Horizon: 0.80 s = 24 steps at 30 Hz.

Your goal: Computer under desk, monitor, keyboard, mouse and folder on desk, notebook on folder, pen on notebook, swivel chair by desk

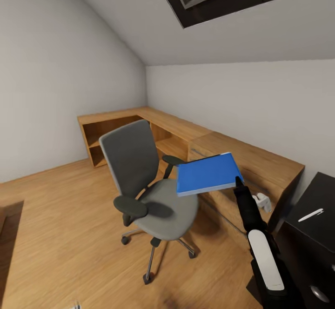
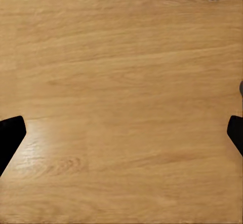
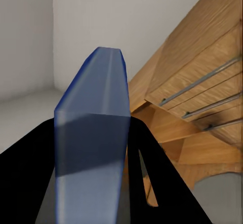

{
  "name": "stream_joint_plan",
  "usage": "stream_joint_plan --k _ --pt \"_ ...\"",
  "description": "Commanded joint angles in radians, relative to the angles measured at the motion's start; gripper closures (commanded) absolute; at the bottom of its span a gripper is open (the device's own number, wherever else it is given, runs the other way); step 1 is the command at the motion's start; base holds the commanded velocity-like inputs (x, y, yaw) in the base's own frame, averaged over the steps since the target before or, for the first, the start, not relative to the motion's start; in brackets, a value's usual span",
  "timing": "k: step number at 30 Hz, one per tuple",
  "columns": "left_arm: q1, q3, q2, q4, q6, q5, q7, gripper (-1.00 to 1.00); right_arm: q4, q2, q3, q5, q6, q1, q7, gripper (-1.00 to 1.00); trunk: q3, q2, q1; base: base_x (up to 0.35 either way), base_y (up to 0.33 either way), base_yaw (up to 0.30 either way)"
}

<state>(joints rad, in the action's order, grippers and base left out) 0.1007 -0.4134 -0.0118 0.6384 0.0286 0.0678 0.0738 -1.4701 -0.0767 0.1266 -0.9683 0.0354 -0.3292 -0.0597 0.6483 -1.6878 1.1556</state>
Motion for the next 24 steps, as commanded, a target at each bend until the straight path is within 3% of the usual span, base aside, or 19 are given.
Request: stream_joint_plan --k 1,7,17,18,24 --pt "0.001 0.002 -0.001 -0.015 0.002 0.006 0.000 -1.00 -0.001 -0.001 0.008 -0.012 0.003 -0.001 -0.004 1.00 -0.001 0.007 -0.004 0.000 0.000 -0.106" --pt "0.001 0.018 -0.001 -0.038 0.003 0.006 0.001 -1.00 -0.013 -0.001 0.022 -0.020 0.003 -0.001 -0.007 1.00 -0.012 0.049 -0.027 0.000 0.000 -0.142" --pt "0.001 0.024 -0.004 -0.061 -0.001 0.006 0.001 -1.00 -0.019 0.003 0.071 -0.116 -0.001 -0.001 -0.060 1.00 -0.030 0.119 -0.065 0.000 0.000 -0.191" --pt "0.001 0.025 -0.008 -0.064 0.000 0.006 0.001 -1.00 -0.025 -0.002 0.067 -0.140 -0.003 -0.001 -0.058 1.00 -0.033 0.126 -0.069 0.000 0.000 -0.052" --pt "0.001 0.026 -0.007 -0.065 0.003 0.006 0.001 -1.00 -0.029 -0.029 0.055 -0.156 0.000 0.000 -0.057 1.00 -0.051 0.168 -0.092 0.000 0.000 -0.013"
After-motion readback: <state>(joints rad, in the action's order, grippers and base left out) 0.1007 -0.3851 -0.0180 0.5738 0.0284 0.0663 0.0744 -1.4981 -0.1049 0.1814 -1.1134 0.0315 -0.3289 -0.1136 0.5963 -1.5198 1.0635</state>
